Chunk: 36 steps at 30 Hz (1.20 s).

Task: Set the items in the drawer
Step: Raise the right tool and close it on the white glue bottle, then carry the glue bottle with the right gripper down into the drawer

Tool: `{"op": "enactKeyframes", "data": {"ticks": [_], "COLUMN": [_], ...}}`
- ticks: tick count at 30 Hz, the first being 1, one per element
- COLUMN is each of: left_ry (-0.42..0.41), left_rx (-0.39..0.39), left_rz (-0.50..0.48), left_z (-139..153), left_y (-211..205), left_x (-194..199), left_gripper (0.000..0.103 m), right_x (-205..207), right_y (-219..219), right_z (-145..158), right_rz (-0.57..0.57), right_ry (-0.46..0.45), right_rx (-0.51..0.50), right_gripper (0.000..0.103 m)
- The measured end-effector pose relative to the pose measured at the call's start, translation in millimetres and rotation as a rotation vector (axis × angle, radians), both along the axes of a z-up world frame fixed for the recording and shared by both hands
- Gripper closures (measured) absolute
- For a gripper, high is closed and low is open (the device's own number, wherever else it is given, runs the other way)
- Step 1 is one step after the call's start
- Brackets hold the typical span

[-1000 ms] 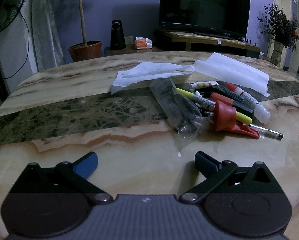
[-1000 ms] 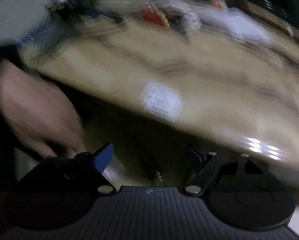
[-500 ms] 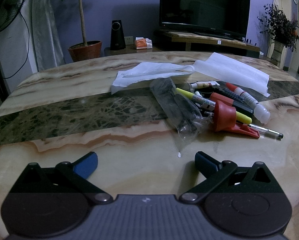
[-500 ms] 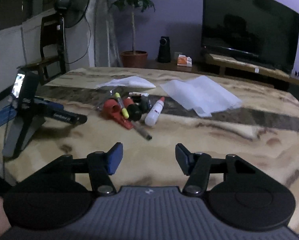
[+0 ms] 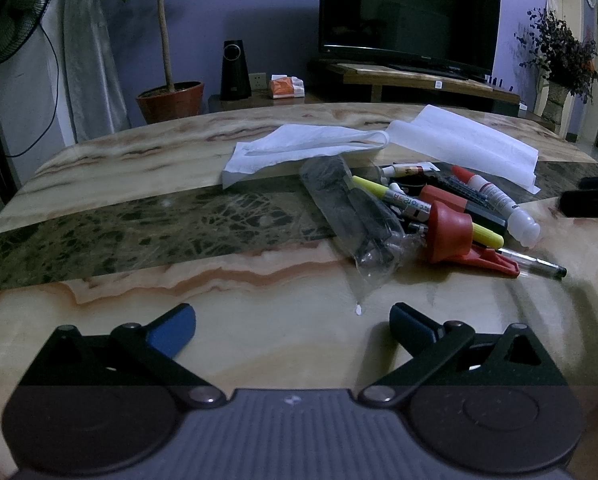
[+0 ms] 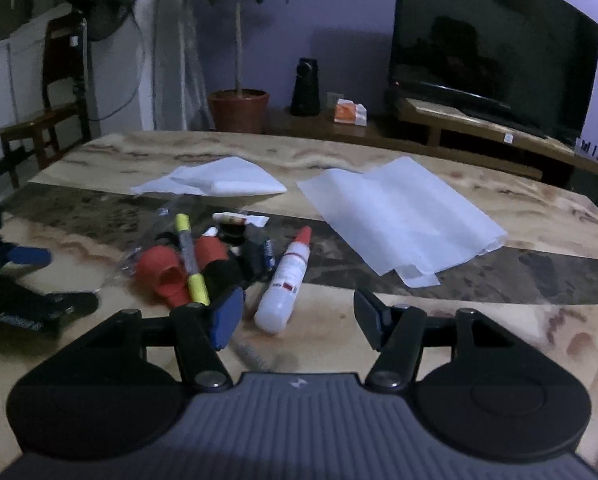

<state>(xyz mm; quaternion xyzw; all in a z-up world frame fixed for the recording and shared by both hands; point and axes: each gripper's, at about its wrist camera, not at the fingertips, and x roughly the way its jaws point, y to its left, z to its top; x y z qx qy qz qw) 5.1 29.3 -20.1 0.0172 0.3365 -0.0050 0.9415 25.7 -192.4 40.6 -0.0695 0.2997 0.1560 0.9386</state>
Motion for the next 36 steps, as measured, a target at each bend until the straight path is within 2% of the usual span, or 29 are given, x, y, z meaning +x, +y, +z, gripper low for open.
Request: {"op": "enactKeyframes", "data": {"ticks": [7, 11, 19, 25, 27, 29, 36], "left_ry": [0.000, 0.000, 0.000, 0.000, 0.000, 0.000, 0.000], "left_rx": [0.000, 0.000, 0.000, 0.000, 0.000, 0.000, 0.000], "left_rz": [0.000, 0.000, 0.000, 0.000, 0.000, 0.000, 0.000], "left_z": [0, 0, 0, 0, 0, 0, 0], "left_y": [0, 0, 0, 0, 0, 0, 0], "left_x": [0, 0, 0, 0, 0, 0, 0], "left_gripper": [0.000, 0.000, 0.000, 0.000, 0.000, 0.000, 0.000], "right_x": [30, 36, 50, 54, 54, 53, 48], "right_y": [14, 19, 19, 24, 27, 29, 15], "right_z": [-20, -26, -36, -40, -39, -39, -38], "right_rz": [-0.014, -0.018, -0.036, -0.009, -0.004, -0.008, -0.025], "right_ry": [0.063, 0.048, 0.092, 0.084, 0.084, 0.083, 0.096], "right_rx": [0.025, 0.013, -0.006, -0.026, -0.033, -0.038, 0.042], "right_gripper": [0.039, 0.040, 0.042, 0.053, 0.076, 0.078, 0.078]}}
